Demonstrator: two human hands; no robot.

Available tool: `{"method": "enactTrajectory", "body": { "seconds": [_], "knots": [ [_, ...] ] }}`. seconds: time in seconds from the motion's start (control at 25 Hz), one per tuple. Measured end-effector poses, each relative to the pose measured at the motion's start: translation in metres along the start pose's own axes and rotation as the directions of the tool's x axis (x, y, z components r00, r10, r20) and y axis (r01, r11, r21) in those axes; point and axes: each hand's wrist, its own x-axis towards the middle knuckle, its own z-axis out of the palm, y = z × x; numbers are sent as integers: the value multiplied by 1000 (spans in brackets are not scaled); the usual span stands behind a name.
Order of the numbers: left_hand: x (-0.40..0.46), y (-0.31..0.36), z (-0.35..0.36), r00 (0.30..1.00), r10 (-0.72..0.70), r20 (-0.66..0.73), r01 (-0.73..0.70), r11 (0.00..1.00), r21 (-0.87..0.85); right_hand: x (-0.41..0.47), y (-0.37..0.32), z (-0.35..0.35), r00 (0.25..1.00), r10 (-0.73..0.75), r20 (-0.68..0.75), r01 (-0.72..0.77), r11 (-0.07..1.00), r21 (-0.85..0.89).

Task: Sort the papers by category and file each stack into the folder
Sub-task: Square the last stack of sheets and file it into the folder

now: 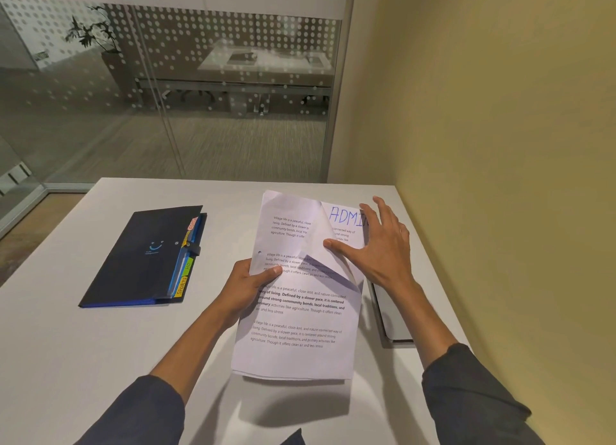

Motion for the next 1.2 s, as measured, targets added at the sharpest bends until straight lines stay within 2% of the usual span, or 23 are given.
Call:
{"method": "enactTrajectory", "body": {
  "seconds": [0.24,0.32,0.36,0.44,0.52,0.6,0.68,0.72,0.8,0.88,0.92,1.0,1.08,1.2],
  "knots": [
    [-1,1,0,1000,-13,-13,13,1000,5,-5,-3,1,973,-117,-197,116,993,-18],
    [-2,3,0,1000,-7,-13,7,1000,18,-7,-6,1,963,-136,-232,153,987,57],
    [-2,3,1,1000,0,-14,0,1000,18,-10,-9,0,964,-118,-238,158,975,156],
    [-4,5,3,1000,14,-19,-14,1000,10,-15,-17,-2,975,-32,-220,127,892,434],
    [-5,7,5,1000,19,-24,-19,1000,3,-16,-22,-3,984,69,-166,60,744,665],
    [-5,8,5,999,22,-28,-22,1000,7,-13,-22,-4,987,146,-65,-37,607,794],
    [-6,9,5,999,25,-26,-24,1000,13,-11,-21,-4,982,187,29,-130,558,820],
    [-6,9,4,999,25,-23,-25,1000,16,-10,-19,-3,980,195,36,-146,592,792],
    [-6,9,4,1000,25,-16,-25,1000,17,-9,-15,-2,987,158,-5,-117,754,647],
    [-7,9,4,1000,19,-10,-19,1000,14,-7,-13,-3,997,79,-5,-71,918,389],
    [-7,8,5,1000,16,-7,-16,1000,13,-6,-11,-4,999,49,14,-51,965,257],
    [-7,8,6,1000,15,-4,-15,1000,12,-3,-8,-6,998,8,68,-14,996,91],
    [-8,8,6,1000,15,-3,-15,1000,14,-3,-5,-5,996,-3,84,-2,999,54],
    [-7,8,5,1000,10,-8,-9,1000,14,-4,-3,-2,999,-39,-35,40,999,12]
  ]
}}
